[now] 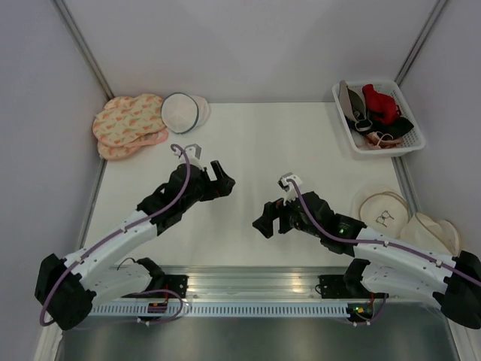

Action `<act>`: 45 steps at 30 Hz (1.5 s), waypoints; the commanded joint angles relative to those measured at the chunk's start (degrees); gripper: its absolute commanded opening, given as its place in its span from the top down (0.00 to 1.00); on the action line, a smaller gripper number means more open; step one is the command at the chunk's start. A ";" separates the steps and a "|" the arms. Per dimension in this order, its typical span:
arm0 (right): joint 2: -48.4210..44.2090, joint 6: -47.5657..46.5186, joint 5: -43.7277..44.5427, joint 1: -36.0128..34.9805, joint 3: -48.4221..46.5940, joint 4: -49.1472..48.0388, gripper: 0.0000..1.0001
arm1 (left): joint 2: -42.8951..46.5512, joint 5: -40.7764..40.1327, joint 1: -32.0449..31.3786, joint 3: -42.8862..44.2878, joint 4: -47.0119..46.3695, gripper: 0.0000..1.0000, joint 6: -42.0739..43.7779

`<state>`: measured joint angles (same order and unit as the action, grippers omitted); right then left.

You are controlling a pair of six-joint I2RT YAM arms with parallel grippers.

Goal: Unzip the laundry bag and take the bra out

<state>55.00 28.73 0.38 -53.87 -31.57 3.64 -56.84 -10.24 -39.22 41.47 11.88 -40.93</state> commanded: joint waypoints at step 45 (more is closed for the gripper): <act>-7.90 5.28 9.89 -0.45 0.73 8.67 0.02 | -62.83 35.90 33.08 24.15 -53.02 0.98 -24.05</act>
<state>47.00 33.30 7.38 -54.15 -28.73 15.40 -130.30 19.22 -3.46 73.63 -39.46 -73.76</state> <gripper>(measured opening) 0.979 0.046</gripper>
